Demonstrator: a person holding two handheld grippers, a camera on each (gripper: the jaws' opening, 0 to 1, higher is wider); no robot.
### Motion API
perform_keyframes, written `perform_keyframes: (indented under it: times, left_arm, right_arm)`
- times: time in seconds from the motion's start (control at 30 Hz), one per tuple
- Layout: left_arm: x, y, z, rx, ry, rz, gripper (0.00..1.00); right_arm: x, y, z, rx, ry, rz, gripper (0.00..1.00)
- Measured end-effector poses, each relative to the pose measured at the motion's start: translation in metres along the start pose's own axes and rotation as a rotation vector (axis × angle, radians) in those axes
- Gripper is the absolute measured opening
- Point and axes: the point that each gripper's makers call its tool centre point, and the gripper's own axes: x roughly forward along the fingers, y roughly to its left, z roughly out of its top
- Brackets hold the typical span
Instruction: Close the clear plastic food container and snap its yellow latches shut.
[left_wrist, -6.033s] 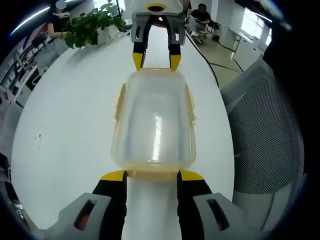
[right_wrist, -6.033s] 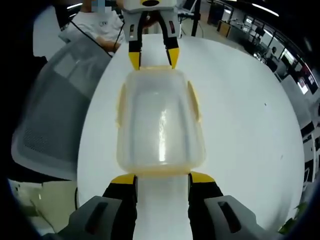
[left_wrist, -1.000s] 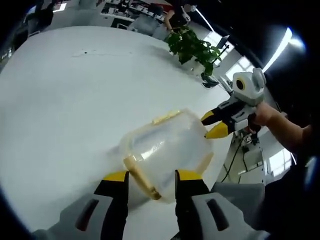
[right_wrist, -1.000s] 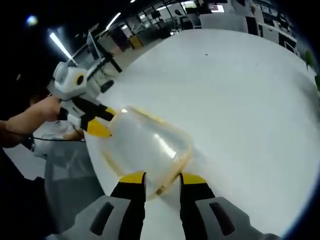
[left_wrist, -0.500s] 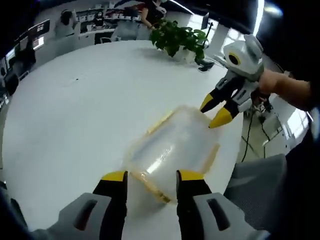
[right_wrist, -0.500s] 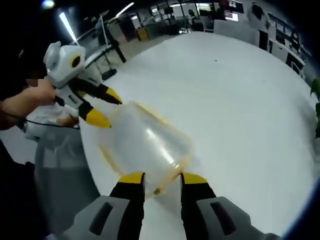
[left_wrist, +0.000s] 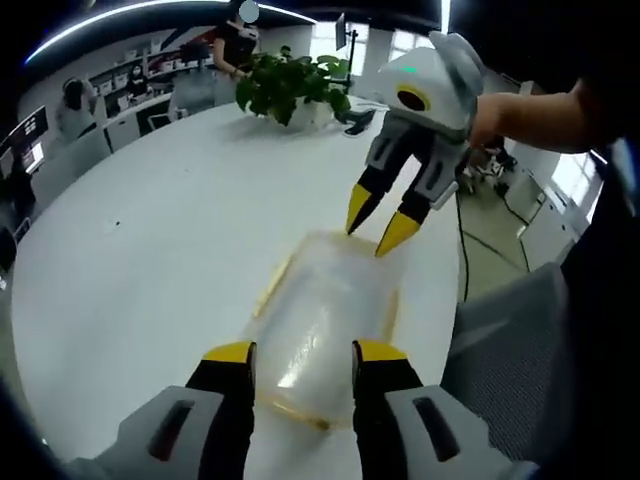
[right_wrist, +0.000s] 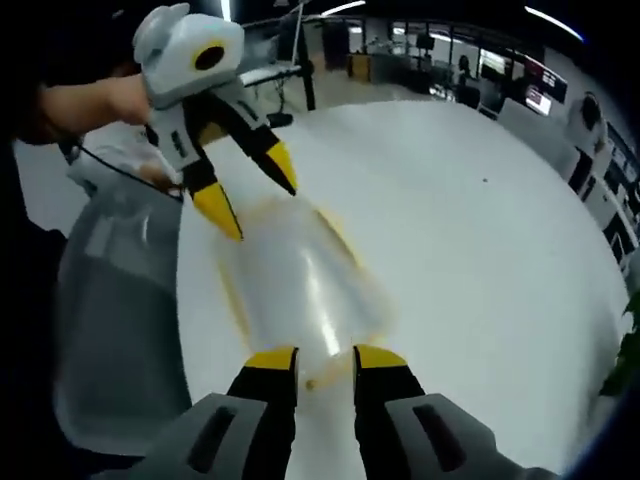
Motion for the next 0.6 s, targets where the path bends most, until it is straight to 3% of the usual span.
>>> perform_keyframes:
  times: [0.3,0.6]
  left_arm:
    - [0.007,-0.009,0.004,0.066,-0.004,-0.005,0.34]
    - [0.006,-0.013,0.008,0.076,-0.015,-0.030,0.34]
  right_arm:
    - [0.010,0.004,0.026,-0.074,-0.044,0.057,0.19]
    - [0.021,0.012,0.044,-0.085,-0.074,0.084,0.19]
